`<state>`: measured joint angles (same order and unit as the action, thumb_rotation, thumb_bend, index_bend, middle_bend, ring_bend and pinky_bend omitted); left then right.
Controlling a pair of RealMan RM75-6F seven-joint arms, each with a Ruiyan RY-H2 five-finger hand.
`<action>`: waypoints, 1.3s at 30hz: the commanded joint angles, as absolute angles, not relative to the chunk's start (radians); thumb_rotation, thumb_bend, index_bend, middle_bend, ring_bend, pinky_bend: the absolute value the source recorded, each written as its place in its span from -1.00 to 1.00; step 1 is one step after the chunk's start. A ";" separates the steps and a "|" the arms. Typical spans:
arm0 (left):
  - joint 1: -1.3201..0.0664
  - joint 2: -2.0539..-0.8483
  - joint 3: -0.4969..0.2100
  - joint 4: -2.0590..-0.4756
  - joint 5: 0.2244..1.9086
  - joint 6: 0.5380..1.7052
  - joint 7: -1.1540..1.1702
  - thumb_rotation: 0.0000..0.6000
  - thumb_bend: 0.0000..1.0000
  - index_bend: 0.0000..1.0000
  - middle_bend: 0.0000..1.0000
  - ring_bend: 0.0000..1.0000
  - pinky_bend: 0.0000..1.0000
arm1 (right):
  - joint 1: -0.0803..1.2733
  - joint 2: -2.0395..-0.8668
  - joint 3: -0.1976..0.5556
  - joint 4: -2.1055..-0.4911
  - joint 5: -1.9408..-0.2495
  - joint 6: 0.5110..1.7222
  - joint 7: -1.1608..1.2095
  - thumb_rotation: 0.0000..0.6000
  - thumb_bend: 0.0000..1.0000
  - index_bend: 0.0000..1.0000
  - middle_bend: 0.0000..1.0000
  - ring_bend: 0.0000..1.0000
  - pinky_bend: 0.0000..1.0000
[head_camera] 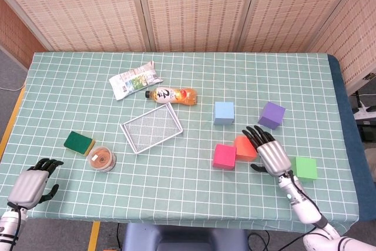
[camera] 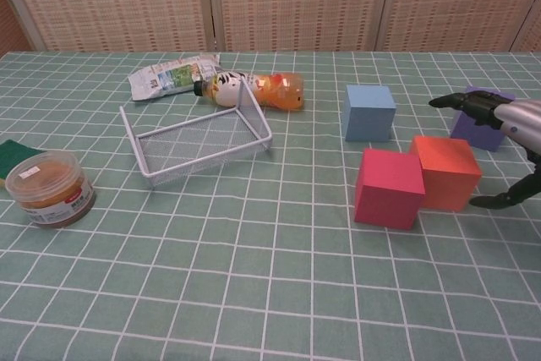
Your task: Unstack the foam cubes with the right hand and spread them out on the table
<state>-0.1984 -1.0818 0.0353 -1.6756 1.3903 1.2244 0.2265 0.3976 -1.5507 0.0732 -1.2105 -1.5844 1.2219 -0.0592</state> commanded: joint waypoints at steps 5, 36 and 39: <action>-0.199 -1.081 0.035 -1.677 1.386 1.223 0.228 1.00 -0.17 -0.54 -0.58 -0.71 -0.20 | 0.441 -1.624 0.093 -1.114 -1.545 1.172 -0.073 1.00 -0.97 -0.93 -0.92 -1.00 -0.58; -0.203 -1.086 0.036 -1.677 1.376 1.217 0.247 1.00 -0.17 -0.54 -0.58 -0.71 -0.20 | 0.337 -1.567 0.064 -1.178 -1.565 1.436 -0.125 1.00 -0.97 0.07 -0.03 0.03 0.39; -0.205 -1.088 0.037 -1.678 1.373 1.212 0.255 1.00 -0.17 -0.54 -0.58 -0.71 -0.20 | 0.300 -1.473 -0.004 -1.301 -1.634 1.476 -0.122 1.00 -0.97 0.07 -0.02 0.03 0.39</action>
<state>-0.2043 -1.0879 0.0365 -1.6776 1.3734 1.2133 0.2538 0.3530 -1.5784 0.0647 -1.1728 -1.5695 1.4207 -0.1081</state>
